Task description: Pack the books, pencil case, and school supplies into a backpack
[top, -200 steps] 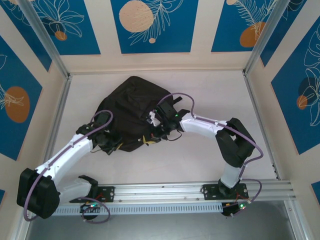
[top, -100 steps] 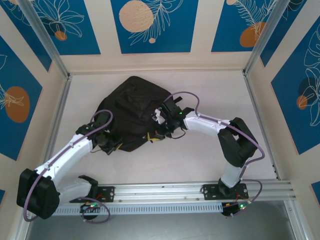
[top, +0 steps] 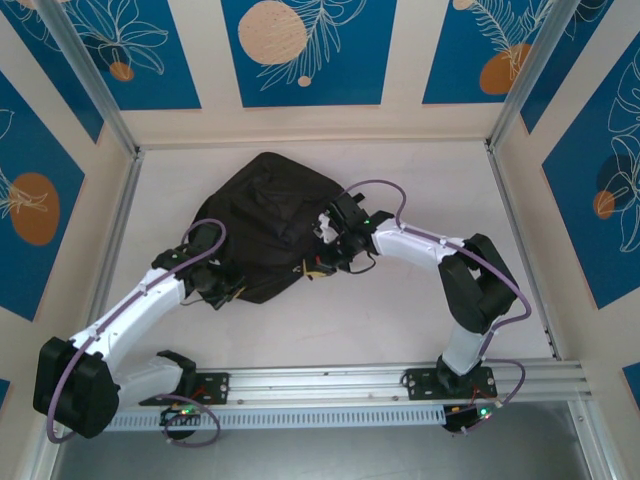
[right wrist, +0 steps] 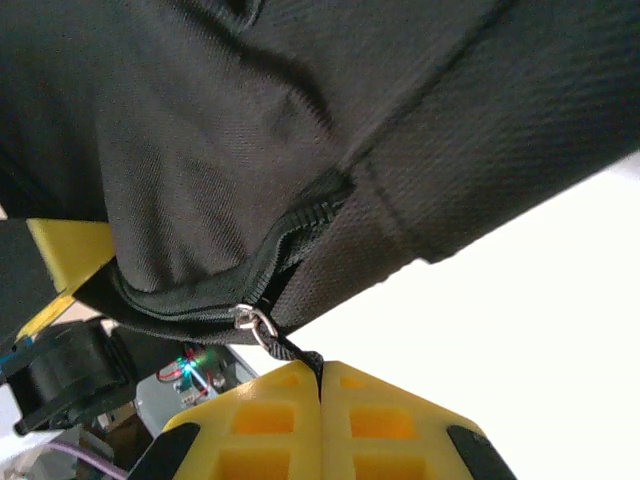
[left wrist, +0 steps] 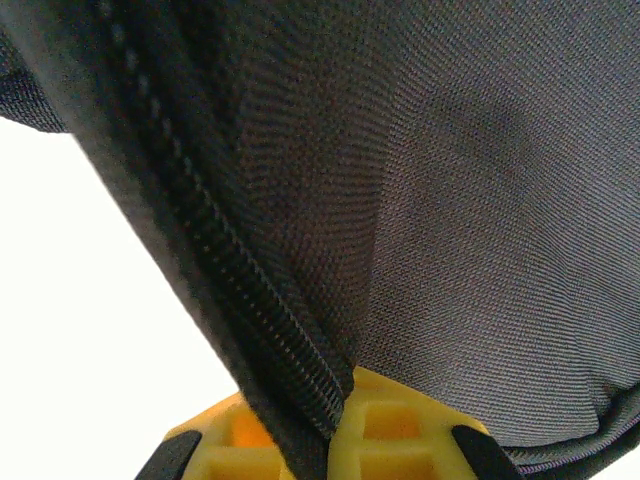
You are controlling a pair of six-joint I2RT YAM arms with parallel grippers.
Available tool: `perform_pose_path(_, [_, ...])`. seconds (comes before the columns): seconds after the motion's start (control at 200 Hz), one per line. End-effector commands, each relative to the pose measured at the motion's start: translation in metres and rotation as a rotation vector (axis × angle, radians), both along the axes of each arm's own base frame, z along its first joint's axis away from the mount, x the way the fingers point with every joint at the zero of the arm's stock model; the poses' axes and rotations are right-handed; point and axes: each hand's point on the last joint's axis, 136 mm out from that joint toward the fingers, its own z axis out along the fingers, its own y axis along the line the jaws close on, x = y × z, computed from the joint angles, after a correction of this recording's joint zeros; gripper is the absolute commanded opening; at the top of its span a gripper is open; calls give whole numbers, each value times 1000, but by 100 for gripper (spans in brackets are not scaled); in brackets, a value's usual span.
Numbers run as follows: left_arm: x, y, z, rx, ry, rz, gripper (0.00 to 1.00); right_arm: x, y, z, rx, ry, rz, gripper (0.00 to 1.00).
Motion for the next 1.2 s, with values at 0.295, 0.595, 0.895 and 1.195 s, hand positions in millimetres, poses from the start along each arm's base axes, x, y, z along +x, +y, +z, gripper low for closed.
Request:
perform_pose_path(0.295, [-7,-3,-9,16,29,-94,0,47,-57,0,-200,-96,-241,0])
perform_pose_path(0.595, [-7,-56,-8,-113,13,-378,7,51,-66,5,-149,-72,-298,0])
perform_pose_path(0.895, [-12,-79,-2,-137,-18,-488,3,42,-82,29,-118,-128,-322,15])
perform_pose_path(1.195, [-15,-96,0,-118,-24,-560,3,35,-72,45,-106,-86,-296,33])
